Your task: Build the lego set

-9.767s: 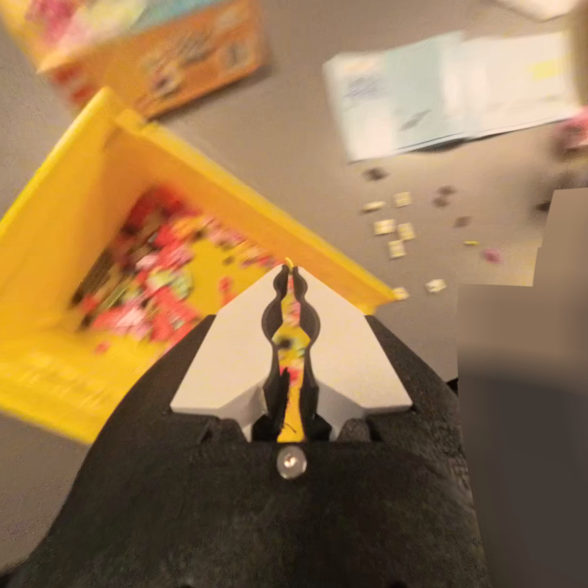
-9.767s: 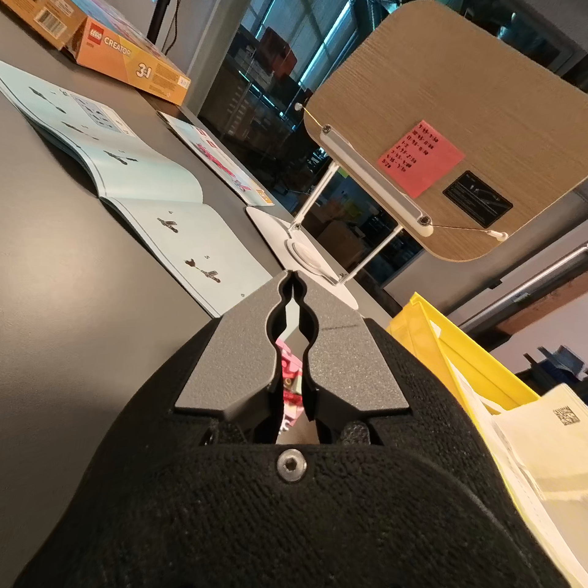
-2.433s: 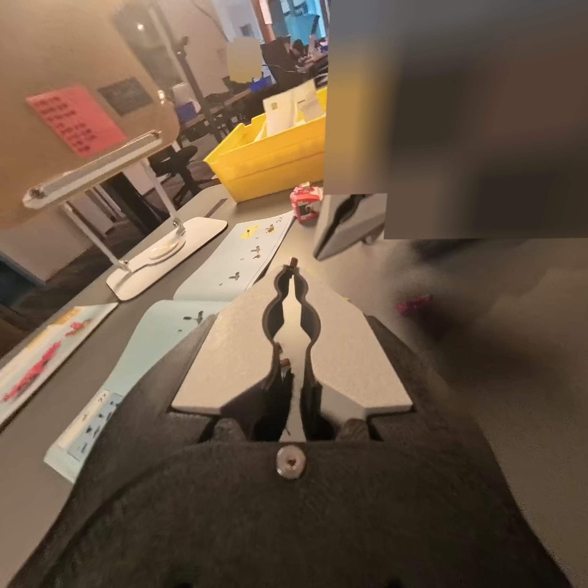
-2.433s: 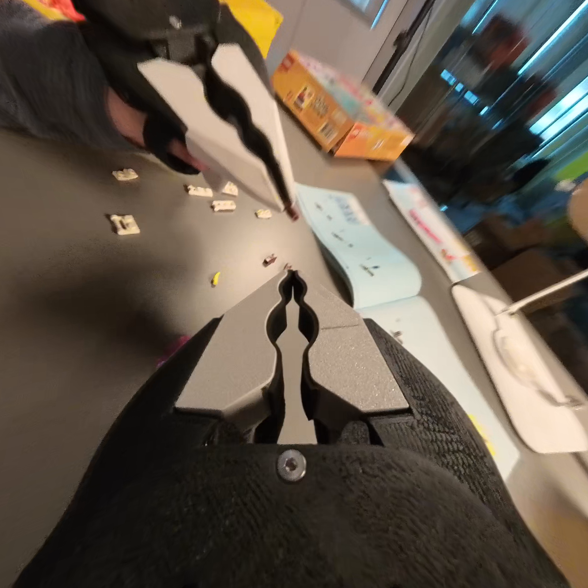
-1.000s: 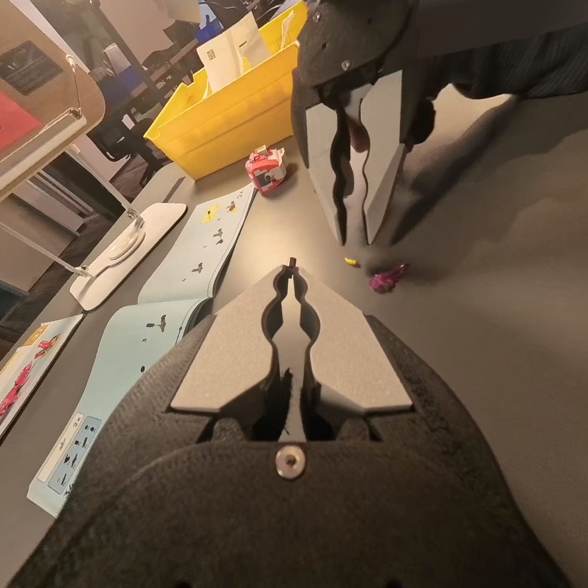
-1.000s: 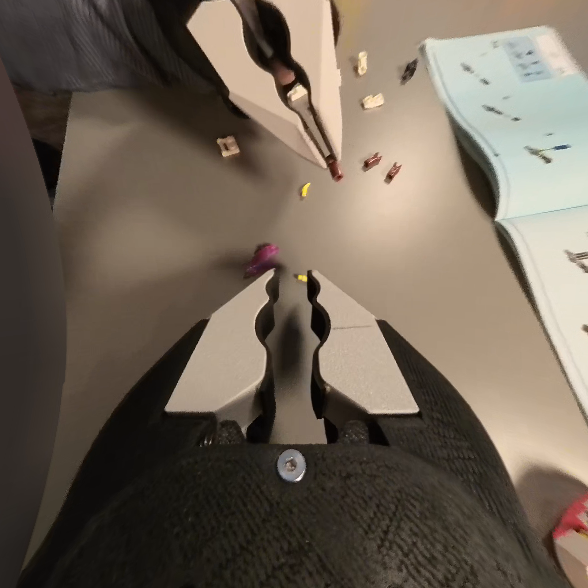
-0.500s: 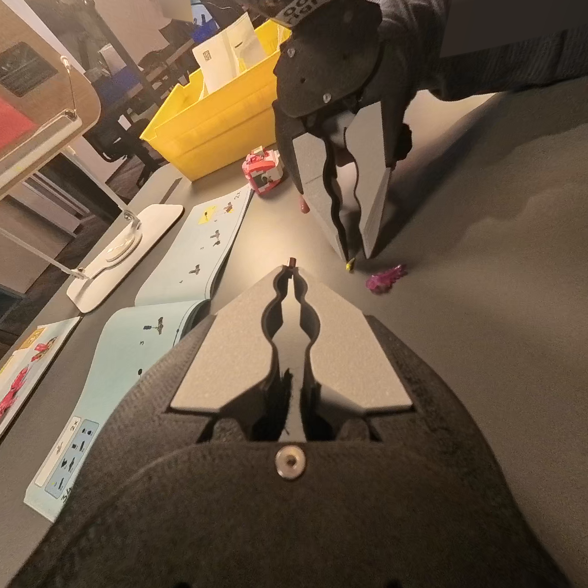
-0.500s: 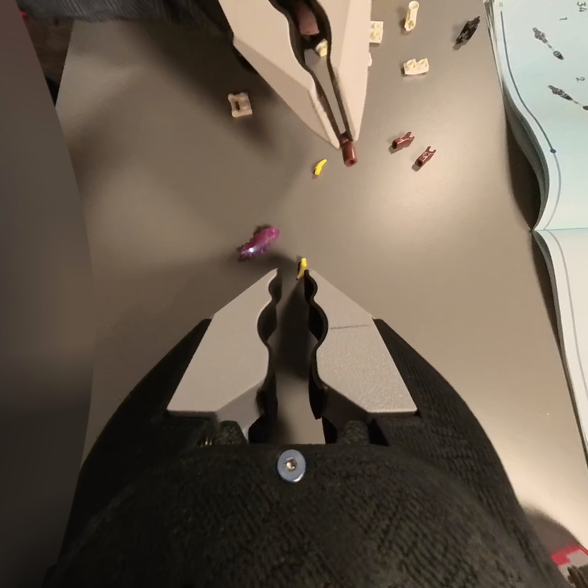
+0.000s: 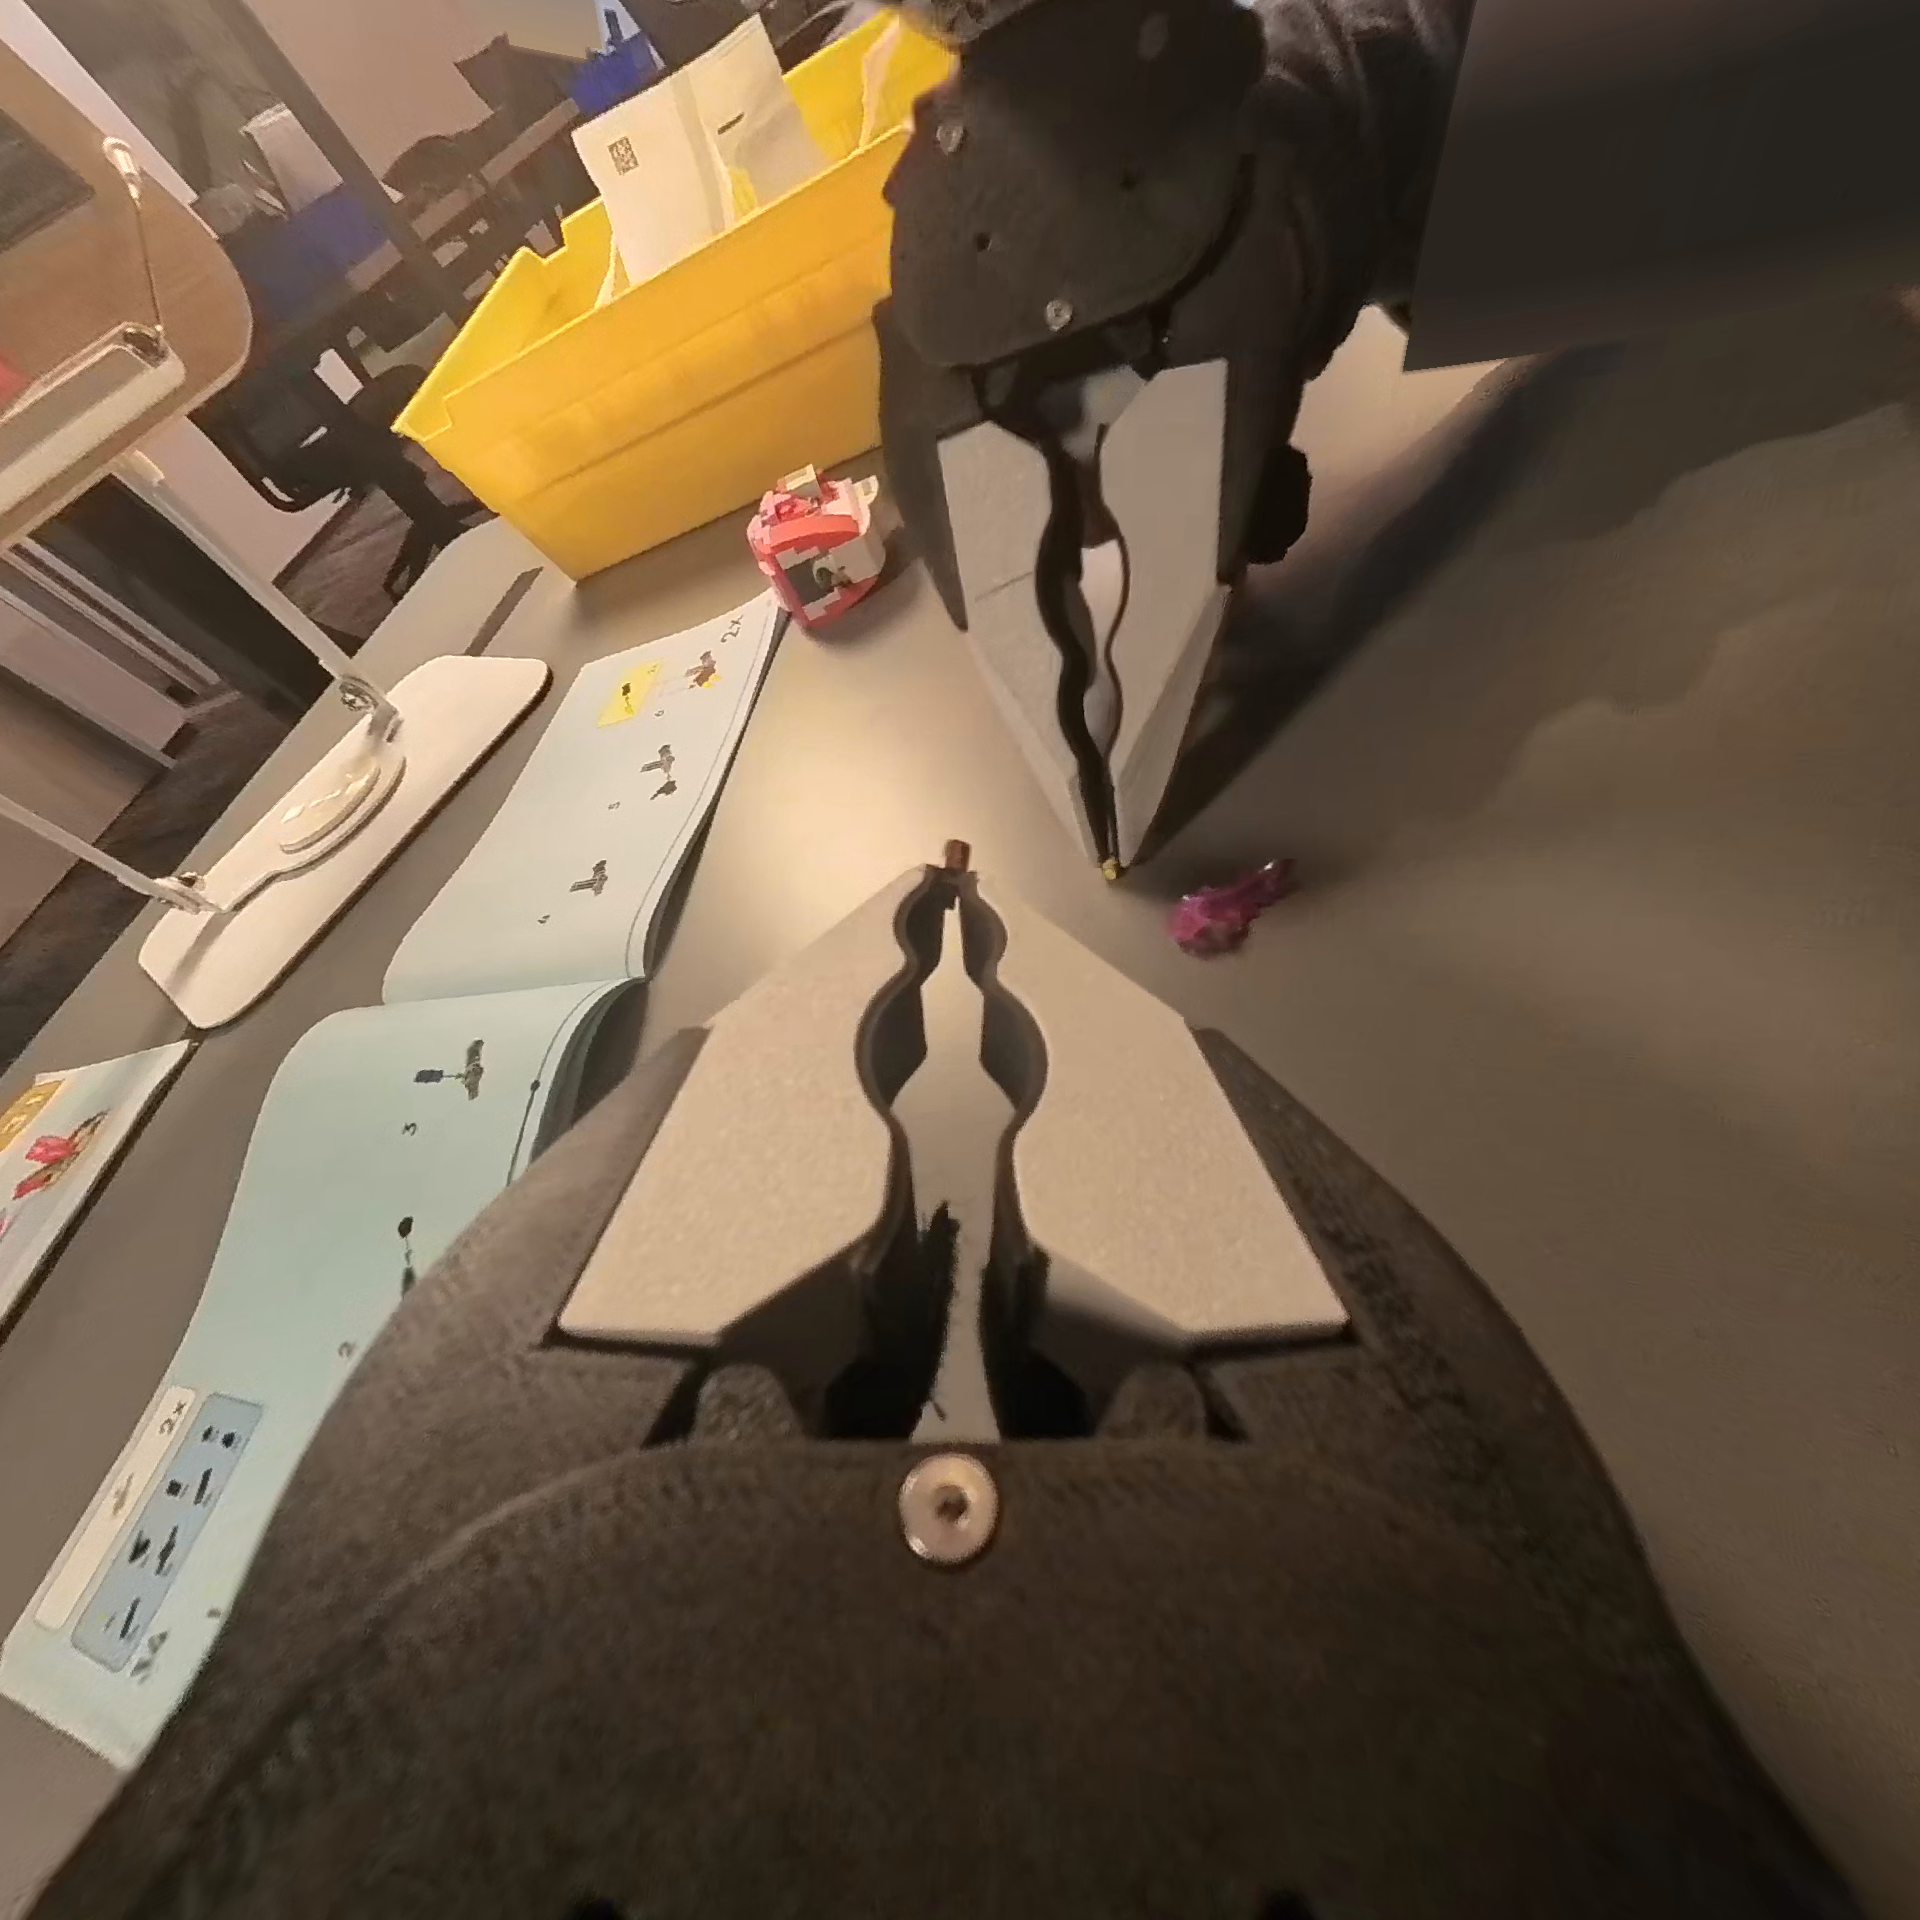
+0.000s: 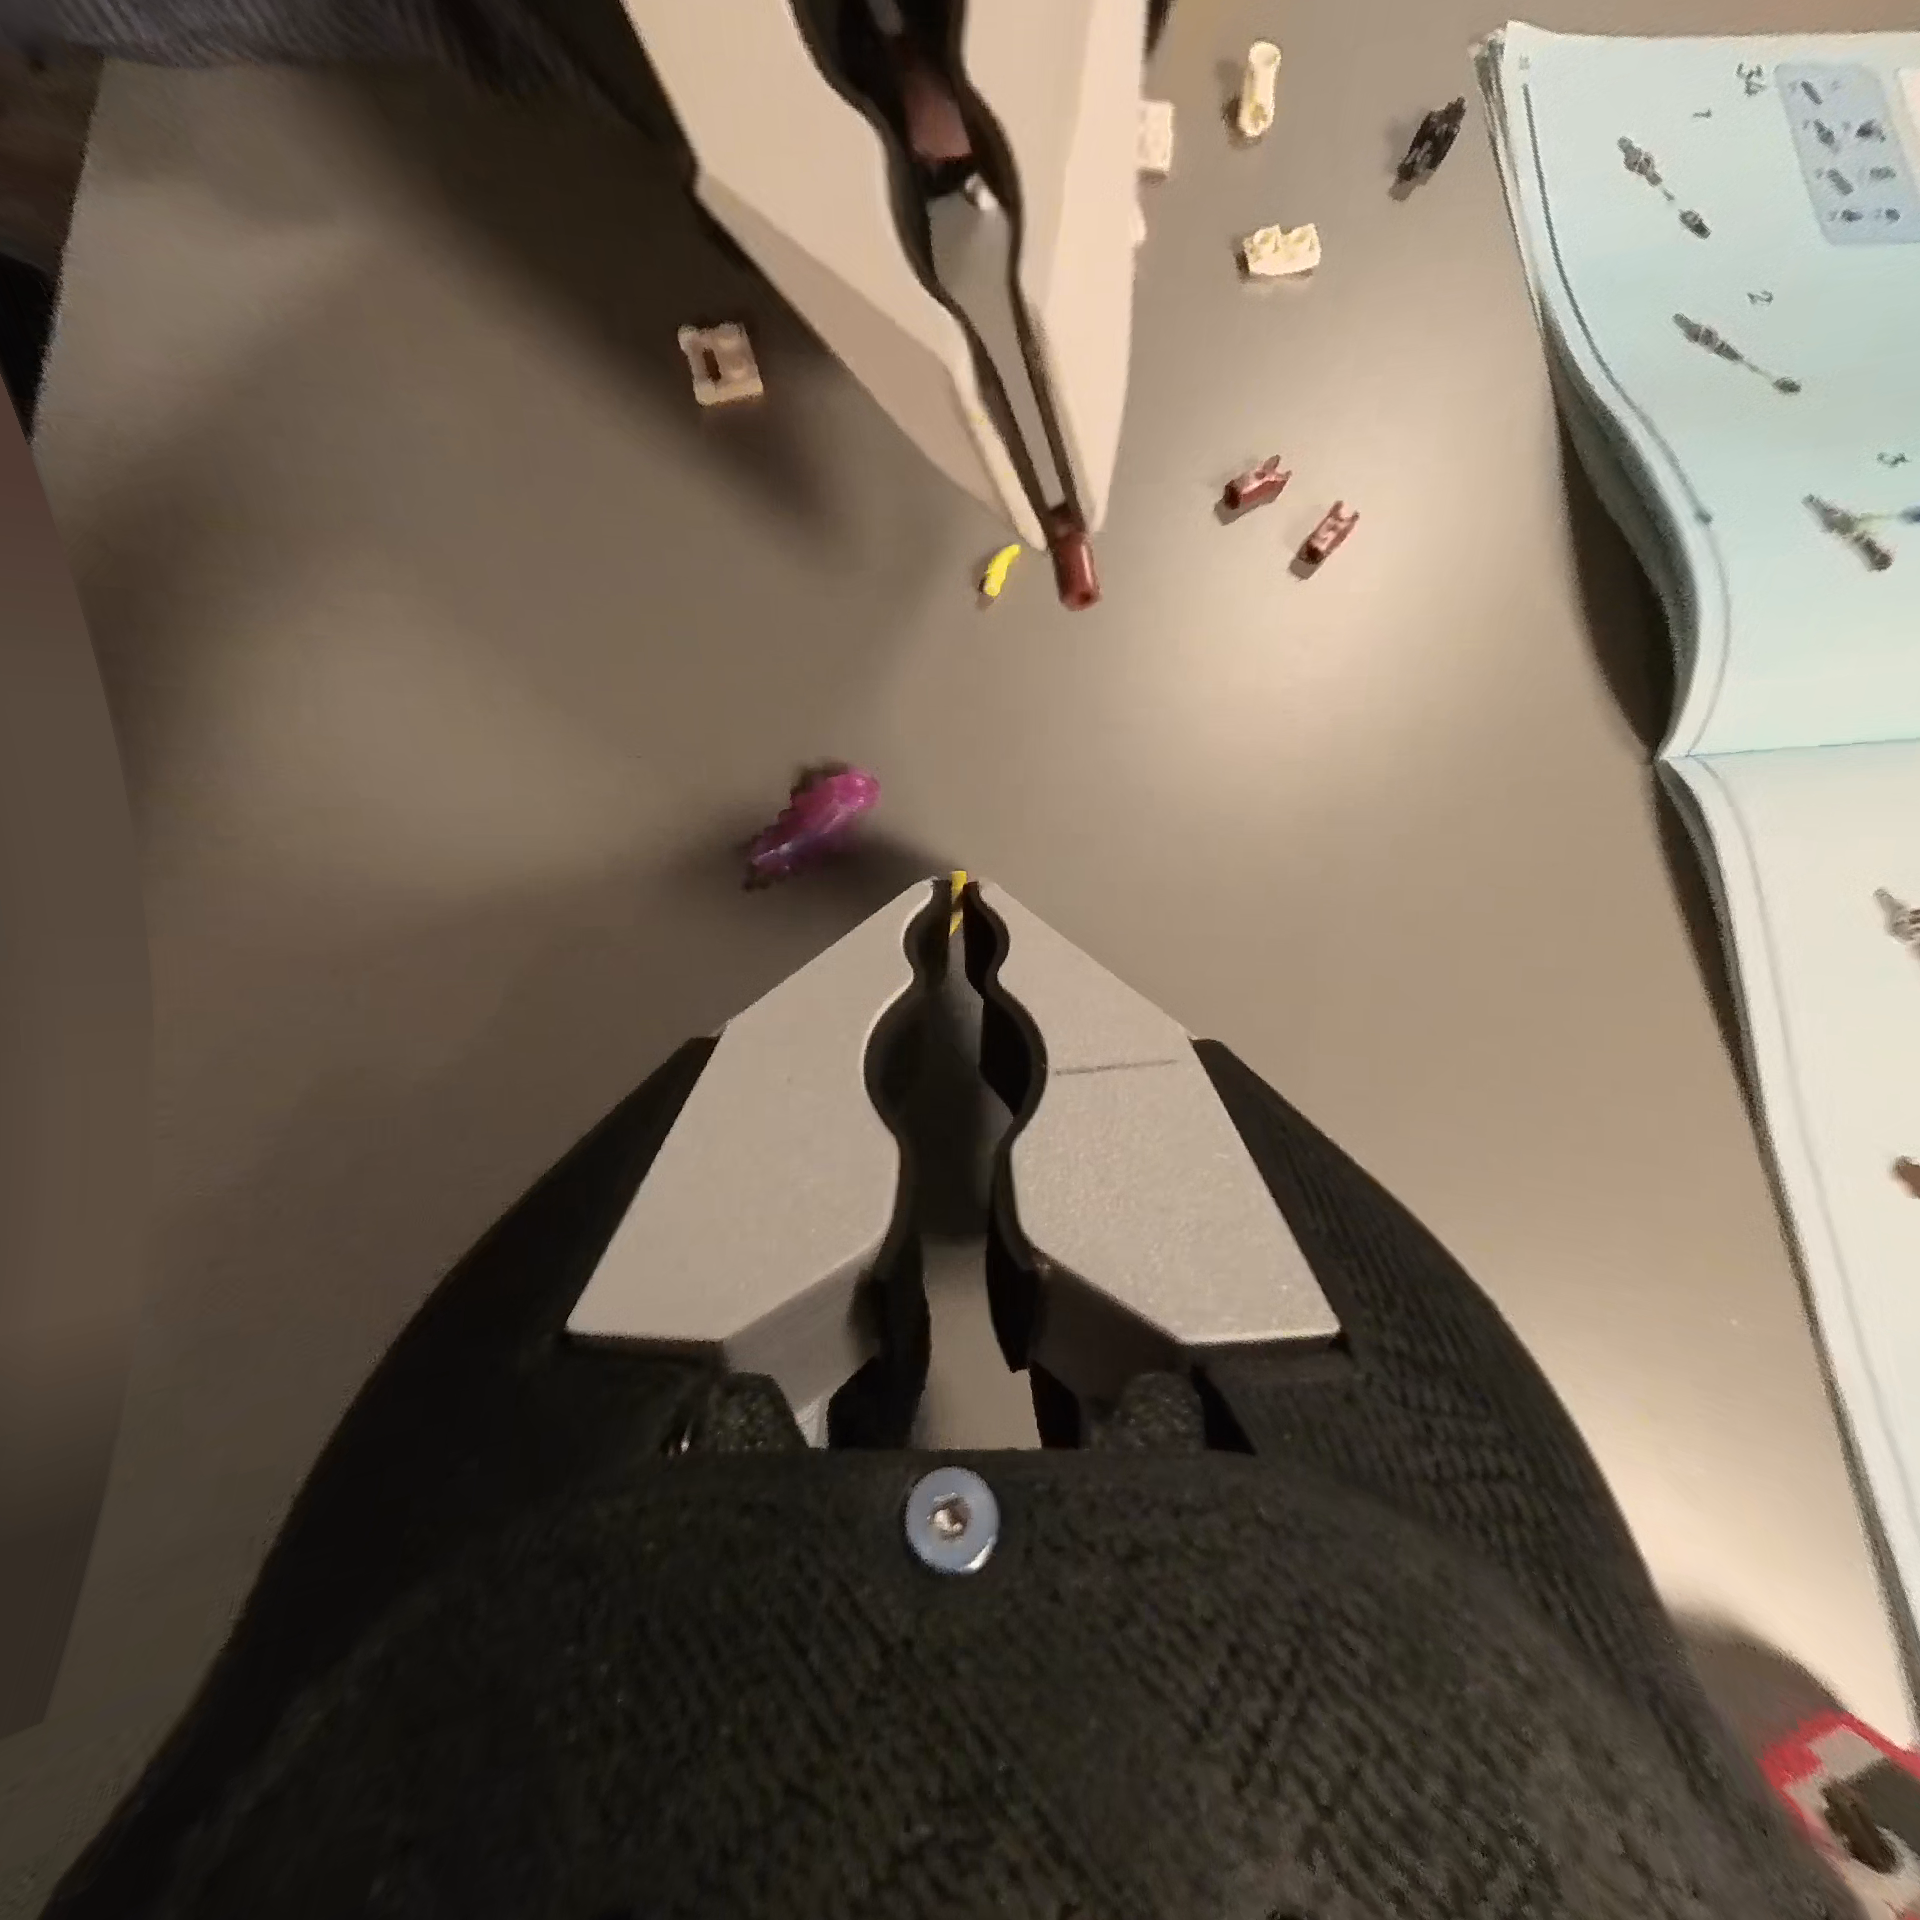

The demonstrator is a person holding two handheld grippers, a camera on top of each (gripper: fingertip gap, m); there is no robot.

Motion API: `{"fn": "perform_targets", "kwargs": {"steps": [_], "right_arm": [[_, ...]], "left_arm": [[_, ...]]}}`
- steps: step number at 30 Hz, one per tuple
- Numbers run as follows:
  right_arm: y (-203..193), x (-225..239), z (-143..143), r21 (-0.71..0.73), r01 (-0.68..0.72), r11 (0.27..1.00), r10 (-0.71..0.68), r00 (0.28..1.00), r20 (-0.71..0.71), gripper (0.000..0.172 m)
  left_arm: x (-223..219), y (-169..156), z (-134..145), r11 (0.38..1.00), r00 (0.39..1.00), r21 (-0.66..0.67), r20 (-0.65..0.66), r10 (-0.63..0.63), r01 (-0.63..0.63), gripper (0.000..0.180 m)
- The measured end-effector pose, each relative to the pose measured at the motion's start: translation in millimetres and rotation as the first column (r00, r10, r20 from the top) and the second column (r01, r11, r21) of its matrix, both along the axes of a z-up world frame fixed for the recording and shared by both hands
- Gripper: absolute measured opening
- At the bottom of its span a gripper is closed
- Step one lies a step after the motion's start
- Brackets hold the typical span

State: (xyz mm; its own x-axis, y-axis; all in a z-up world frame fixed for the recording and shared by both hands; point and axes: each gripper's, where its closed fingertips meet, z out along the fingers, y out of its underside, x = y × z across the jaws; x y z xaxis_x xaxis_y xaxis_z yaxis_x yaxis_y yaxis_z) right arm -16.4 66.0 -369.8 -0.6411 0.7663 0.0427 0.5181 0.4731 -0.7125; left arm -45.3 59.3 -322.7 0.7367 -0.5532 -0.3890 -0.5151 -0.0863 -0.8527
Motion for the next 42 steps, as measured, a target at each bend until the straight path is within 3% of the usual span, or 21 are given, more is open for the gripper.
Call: {"fn": "perform_targets", "kwargs": {"steps": [7, 12, 35, 42], "right_arm": [[4, -25, 40, 0.195, 0.078, 0.978, 0.004, 0.921, -0.390, 0.000], [-4, -28, 51, 0.301, 0.087, 0.950, 0.079, 0.864, -0.497, 0.000], [-4, -33, 43, 0.318, 0.117, 0.941, 0.054, 0.876, -0.480, 0.000], [-4, -36, 31, 0.289, 0.118, 0.950, 0.026, 0.893, -0.450, 0.000]], "left_arm": [[1, -1, 0, 0.999, 0.999, -0.033, 0.041, -0.013, 0.015, 0.002], [2, -2, -1, 0.999, 0.999, -0.037, 0.046, -0.021, 0.023, 0.002], [1, 1, -3, 0.997, 0.998, -0.071, 0.058, 0.021, -0.017, 0.002], [4, 2, -10, 0.996, 1.000, -0.091, -0.006, 0.017, -0.017, 0.001]]}}
